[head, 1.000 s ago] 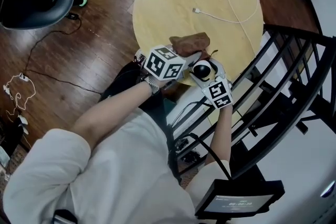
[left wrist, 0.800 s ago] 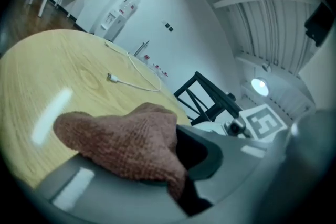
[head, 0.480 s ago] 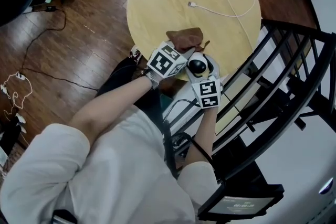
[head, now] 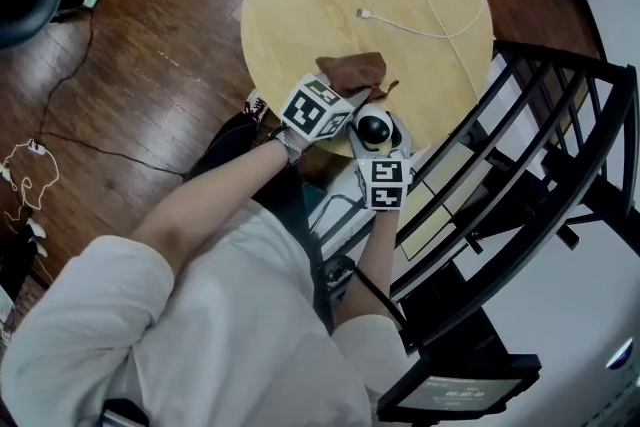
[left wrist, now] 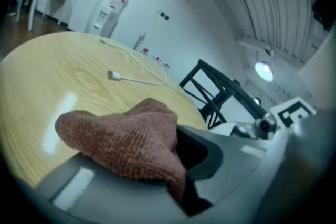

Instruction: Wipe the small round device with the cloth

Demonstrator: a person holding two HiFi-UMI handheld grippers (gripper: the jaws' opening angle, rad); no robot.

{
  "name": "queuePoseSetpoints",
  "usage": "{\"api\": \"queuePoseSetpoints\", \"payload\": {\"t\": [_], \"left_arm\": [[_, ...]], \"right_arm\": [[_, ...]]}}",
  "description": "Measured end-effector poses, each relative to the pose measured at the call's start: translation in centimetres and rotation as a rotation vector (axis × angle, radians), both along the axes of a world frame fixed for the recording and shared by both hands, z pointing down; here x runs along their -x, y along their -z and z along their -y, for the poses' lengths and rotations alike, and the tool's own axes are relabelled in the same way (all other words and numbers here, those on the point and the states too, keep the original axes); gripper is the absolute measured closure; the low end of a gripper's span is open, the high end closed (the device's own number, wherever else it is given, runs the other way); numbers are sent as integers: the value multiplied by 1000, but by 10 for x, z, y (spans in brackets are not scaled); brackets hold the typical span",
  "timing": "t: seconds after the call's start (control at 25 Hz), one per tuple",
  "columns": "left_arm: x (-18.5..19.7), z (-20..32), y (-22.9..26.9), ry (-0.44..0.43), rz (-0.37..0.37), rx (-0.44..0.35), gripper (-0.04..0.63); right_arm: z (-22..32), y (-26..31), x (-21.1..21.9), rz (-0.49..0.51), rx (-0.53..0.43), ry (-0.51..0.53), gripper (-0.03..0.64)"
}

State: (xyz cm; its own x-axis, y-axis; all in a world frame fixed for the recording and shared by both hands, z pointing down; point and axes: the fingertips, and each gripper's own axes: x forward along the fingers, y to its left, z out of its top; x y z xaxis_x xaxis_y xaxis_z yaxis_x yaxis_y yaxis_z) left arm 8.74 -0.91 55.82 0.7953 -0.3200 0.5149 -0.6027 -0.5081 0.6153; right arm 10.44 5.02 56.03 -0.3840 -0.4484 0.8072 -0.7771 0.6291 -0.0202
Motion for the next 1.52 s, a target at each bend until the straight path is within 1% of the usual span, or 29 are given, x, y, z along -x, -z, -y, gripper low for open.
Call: {"api": "queuePoseSetpoints", "payload": {"t": [0.08, 0.16, 0.28, 0.36, 0.4, 0.44, 0.48, 0.6, 0.72, 0.88, 0.92, 1.04, 1.12, 1.24, 1.44, 1.52], "left_arm": [[14, 12, 13, 97, -74, 13, 555], [26, 20, 27, 163, -155, 31, 555], [37, 30, 50, 256, -328, 107, 555], [35, 32, 65, 286, -446, 156, 555], [31, 30, 70, 285, -486, 176, 555], [26, 27, 73, 274, -504, 191, 555], [20, 23, 72, 260, -498, 199, 555], [8, 8, 58, 225, -425, 219, 555], [-1, -7, 45, 205, -384, 238, 556], [-4, -12, 36, 202, -348, 239, 557], [-4, -12, 33, 189, -318, 233, 557], [-4, -14, 20, 112, -186, 187, 557], [-5, -15, 12, 69, -130, 173, 557], [-4, -10, 5, 17, -55, 152, 557], [-13, -13, -13, -166, 123, 47, 558], [-14, -15, -16, -220, 179, 10, 558]], "right_arm": [[1, 5, -2, 11, -11, 46, 270], [0, 5, -6, 11, -7, 120, 255], [-4, -3, -7, -12, 5, 286, 252], [-7, -8, -7, -34, 16, 391, 252], [-7, -10, -9, -48, 20, 428, 252], [-7, -11, -10, -63, 23, 453, 252], [-6, -12, -11, -78, 25, 469, 252], [-7, -17, -11, -104, 33, 485, 273], [-6, -17, -10, -101, 28, 470, 276], [-6, -15, -10, -91, 11, 427, 278], [-7, -16, -10, -85, 11, 402, 278], [-8, -15, -10, -63, -2, 284, 278], [-6, -15, -12, -65, -3, 205, 278], [-4, -17, -15, -104, 33, 122, 278], [-4, -20, -19, -150, 89, -27, 278], [-4, -20, -20, -158, 102, -64, 278]]}}
